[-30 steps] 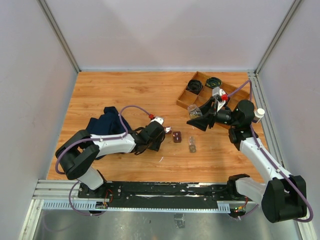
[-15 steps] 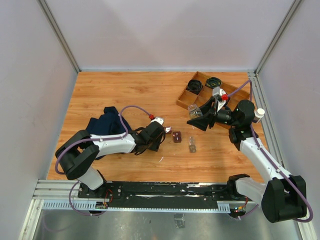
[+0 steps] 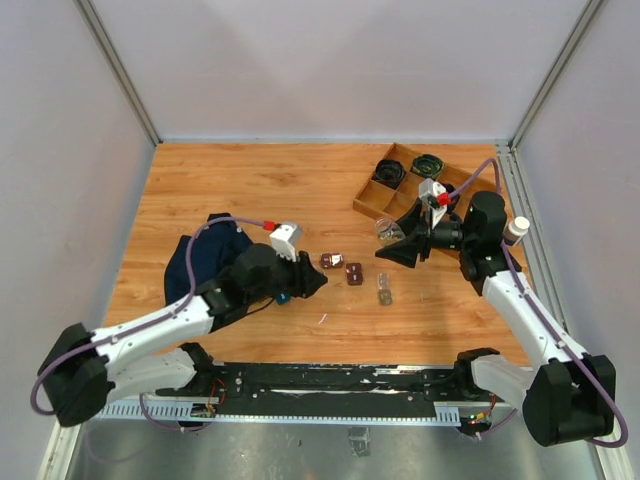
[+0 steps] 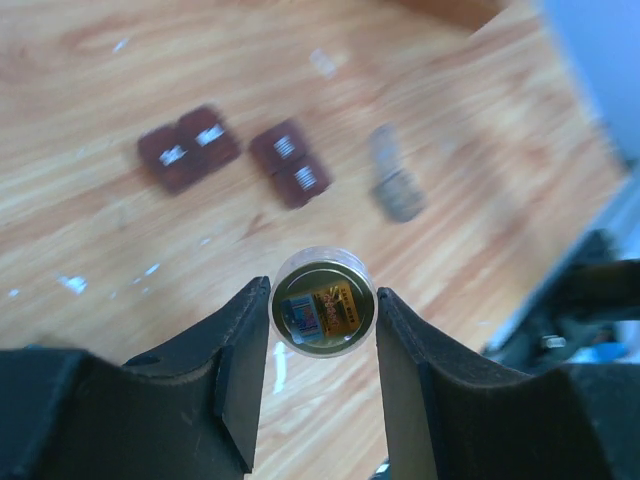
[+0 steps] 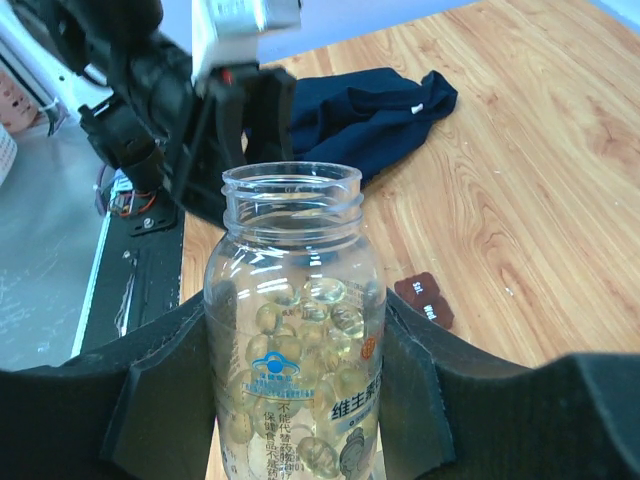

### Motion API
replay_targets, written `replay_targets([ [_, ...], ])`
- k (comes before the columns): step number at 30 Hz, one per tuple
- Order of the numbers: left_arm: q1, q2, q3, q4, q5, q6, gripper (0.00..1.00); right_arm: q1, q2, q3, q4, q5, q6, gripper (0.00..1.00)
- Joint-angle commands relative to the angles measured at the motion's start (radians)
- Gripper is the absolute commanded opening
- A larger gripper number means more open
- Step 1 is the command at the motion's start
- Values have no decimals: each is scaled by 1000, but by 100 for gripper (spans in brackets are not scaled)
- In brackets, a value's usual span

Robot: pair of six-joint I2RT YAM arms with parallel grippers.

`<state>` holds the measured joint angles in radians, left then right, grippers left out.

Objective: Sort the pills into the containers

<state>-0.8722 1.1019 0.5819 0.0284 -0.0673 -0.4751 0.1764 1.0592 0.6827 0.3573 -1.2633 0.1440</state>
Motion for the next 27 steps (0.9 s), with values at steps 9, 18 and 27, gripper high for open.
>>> replay_targets([
  [9,200,-148,-134,700,627,-413,25,113,-32,168,-558,24,-566,1],
  [18,200,-26,-69,745,624,-426,25,254,-18,199,-669,253,-685,1],
  [27,197,-2,-62,744,608,-426,25,336,13,221,-709,341,-732,1],
])
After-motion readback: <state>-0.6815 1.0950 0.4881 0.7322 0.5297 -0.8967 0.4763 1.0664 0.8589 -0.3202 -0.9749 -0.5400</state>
